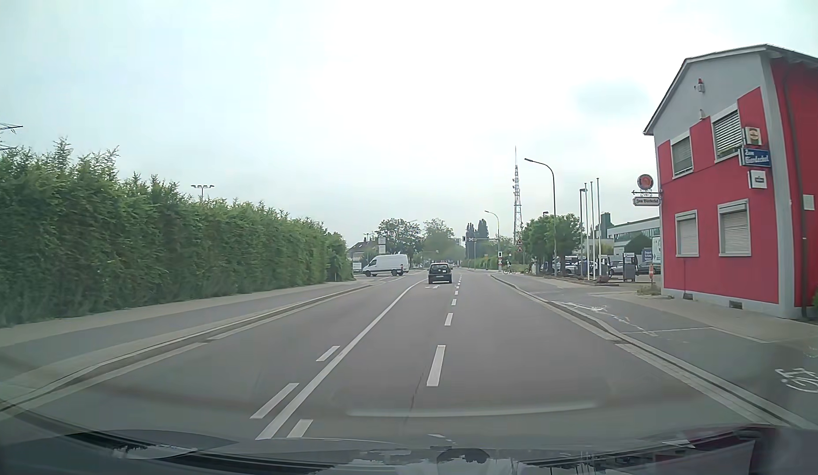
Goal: Follow the waypoints while adhering to traffic rules and regulations
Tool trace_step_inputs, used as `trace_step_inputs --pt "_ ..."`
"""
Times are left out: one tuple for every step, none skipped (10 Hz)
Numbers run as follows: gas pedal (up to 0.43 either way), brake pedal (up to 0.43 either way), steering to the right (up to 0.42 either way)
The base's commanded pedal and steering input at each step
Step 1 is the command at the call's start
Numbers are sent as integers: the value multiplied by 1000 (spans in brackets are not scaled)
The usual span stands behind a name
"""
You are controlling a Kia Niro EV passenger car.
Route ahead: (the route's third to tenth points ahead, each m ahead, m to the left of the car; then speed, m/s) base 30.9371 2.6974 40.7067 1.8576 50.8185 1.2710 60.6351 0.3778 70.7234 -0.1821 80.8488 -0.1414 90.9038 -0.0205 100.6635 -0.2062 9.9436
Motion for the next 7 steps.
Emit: trace_step_inputs --pt "110 0 -7" --pt "110 0 -5" --pt "110 0 -5" --pt "110 0 -4" --pt "110 0 -1" --pt "110 0 0" --pt "110 0 1"
